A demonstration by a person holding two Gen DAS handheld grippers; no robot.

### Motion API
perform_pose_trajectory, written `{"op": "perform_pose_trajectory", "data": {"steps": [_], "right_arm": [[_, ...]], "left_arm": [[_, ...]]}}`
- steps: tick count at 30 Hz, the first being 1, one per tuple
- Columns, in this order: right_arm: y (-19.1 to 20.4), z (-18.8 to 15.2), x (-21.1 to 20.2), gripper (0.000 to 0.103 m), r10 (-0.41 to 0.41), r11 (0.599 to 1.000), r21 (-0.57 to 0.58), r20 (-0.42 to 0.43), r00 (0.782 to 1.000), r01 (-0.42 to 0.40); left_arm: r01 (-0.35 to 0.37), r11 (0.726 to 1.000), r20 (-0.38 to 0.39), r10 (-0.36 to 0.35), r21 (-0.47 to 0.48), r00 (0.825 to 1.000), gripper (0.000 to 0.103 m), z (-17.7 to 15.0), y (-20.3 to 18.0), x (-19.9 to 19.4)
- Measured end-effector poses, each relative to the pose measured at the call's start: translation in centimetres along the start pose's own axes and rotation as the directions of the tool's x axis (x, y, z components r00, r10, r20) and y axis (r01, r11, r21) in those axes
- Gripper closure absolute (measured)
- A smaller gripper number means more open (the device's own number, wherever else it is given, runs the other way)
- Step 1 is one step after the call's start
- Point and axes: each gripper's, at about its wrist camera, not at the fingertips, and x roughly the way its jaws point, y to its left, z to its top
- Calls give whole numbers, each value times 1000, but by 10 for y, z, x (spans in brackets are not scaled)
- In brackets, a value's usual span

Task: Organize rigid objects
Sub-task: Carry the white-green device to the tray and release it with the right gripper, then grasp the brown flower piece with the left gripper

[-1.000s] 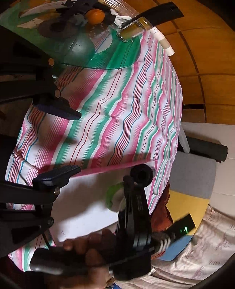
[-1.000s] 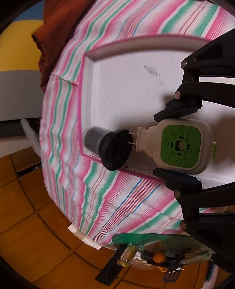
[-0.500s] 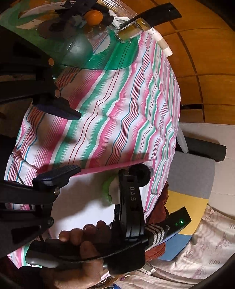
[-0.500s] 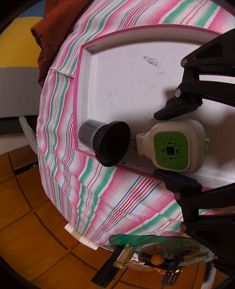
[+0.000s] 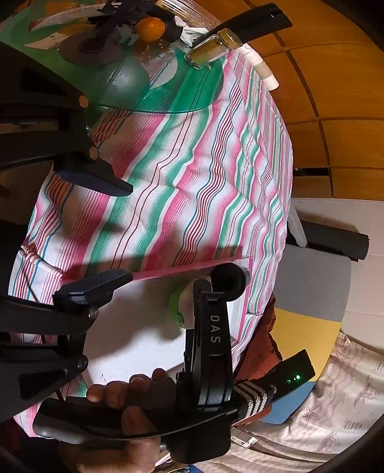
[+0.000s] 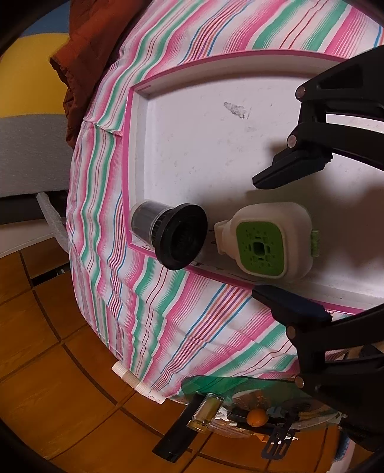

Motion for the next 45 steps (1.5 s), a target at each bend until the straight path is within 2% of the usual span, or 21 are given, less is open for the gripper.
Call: {"op": "perform_pose_trajectory", "data": {"steps": [11,21,25,29,31,33,36,43,45], "right_arm": [[-3,-6,-17,32,2,1000,1,40,999,-3],[-10,-19,-44,32,-28,999,-22,105,994,30],[-14,-25,-54,26,-27,999,-25,120,992,30],[-15,-32,-59,26,-49,998,-40,126,991,55],[-18,-36,-65,25,-66,996,-49,137,988,73],[-23,-41,-74,20,-90,994,-54,157,983,100],[-34,-48,-89,20,-122,989,-59,188,975,135],[-75,-61,-117,19,-180,983,8,210,961,182],[-87,-65,-123,19,-193,981,27,211,958,191]], "left_arm": [[-1,1000,1,1,9,1000,51,-2,-3,-4],[-2,1000,-5,2,28,1000,51,-5,-10,-4],[6,1000,-11,-6,31,1000,51,-6,-13,-3],[10,999,-9,-10,32,1000,51,-4,-16,-3],[23,999,-12,-22,25,1000,51,-2,-16,-3],[57,998,-13,-56,7,998,51,0,-16,-3],[71,997,-21,-71,4,997,51,1,-20,-2],[150,988,-58,-148,26,987,51,0,-36,3],[144,989,-61,-141,44,988,51,1,-41,2]]}}
